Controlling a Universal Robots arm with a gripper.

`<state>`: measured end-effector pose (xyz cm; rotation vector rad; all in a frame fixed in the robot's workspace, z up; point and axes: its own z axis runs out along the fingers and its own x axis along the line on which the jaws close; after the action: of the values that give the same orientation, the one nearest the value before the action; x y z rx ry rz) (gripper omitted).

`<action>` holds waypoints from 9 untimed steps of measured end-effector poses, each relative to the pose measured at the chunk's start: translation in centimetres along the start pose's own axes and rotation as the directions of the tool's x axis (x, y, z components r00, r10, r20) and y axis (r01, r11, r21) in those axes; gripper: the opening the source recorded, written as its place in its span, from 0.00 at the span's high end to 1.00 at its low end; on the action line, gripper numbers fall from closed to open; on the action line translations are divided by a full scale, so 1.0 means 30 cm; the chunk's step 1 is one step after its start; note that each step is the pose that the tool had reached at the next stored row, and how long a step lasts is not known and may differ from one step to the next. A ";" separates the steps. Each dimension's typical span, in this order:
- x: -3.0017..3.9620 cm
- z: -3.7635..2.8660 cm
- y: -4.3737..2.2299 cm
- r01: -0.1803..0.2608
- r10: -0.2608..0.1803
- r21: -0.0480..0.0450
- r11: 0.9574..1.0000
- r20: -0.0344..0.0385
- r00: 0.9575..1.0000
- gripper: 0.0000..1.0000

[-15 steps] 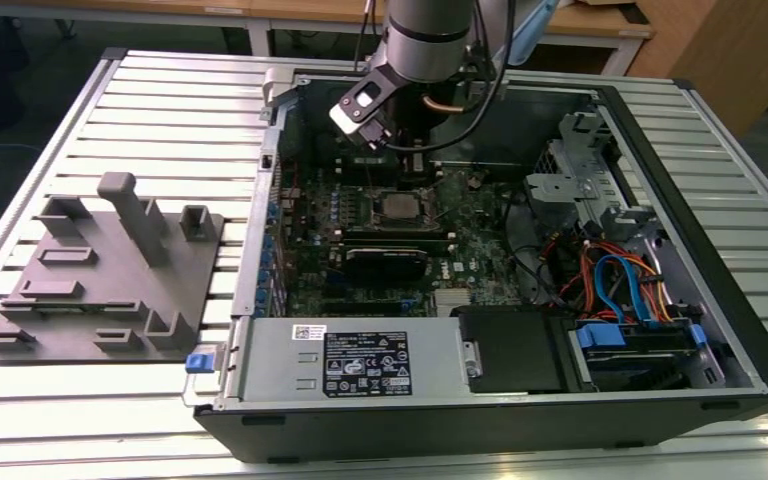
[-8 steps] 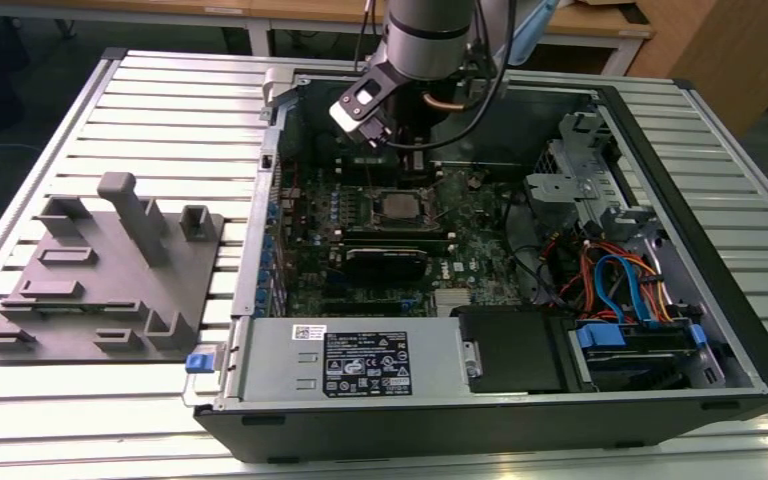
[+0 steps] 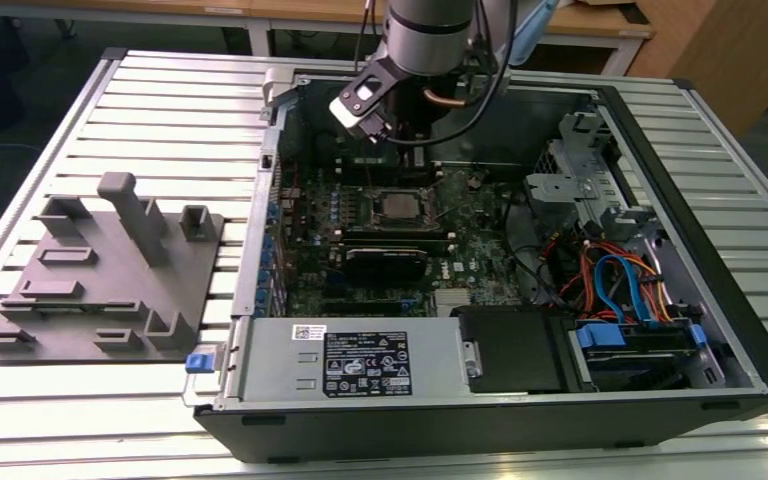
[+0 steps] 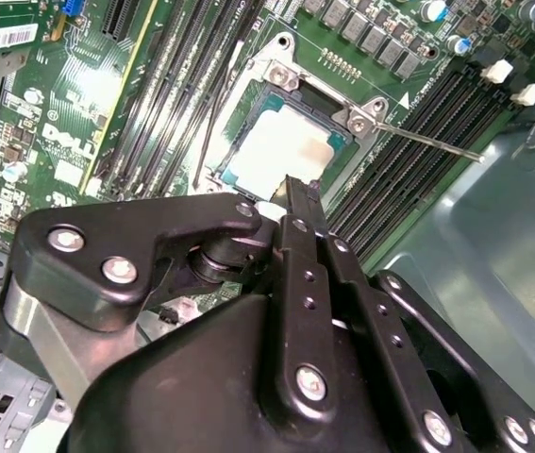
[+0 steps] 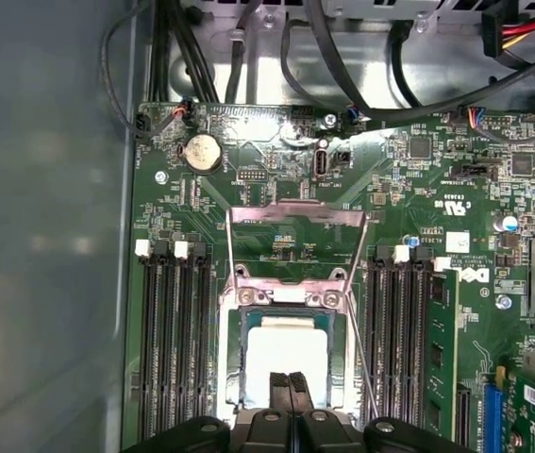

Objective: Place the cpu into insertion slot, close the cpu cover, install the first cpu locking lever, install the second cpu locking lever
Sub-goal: 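Close the cpu cover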

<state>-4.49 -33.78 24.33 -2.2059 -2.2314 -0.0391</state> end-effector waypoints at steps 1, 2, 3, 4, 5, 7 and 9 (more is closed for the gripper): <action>0.000 -0.002 0.000 0.000 0.000 0.000 1.000 0.000 1.000 0.90; 0.000 -0.005 0.000 0.000 0.000 0.000 1.000 0.000 1.000 0.90; 0.000 -0.007 0.000 0.000 0.000 0.000 1.000 0.000 1.000 0.90; 0.000 -0.009 0.000 0.000 0.000 0.000 1.000 0.000 1.000 0.90; 0.000 -0.010 0.000 0.000 0.000 0.000 1.000 0.000 1.000 0.90; 0.000 -0.010 0.000 0.000 0.000 0.000 1.000 0.000 1.000 0.90; 0.000 -0.010 0.000 0.000 0.000 0.000 1.000 0.001 1.000 0.90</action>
<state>-4.49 -33.78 24.64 -2.2063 -2.2320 -0.0382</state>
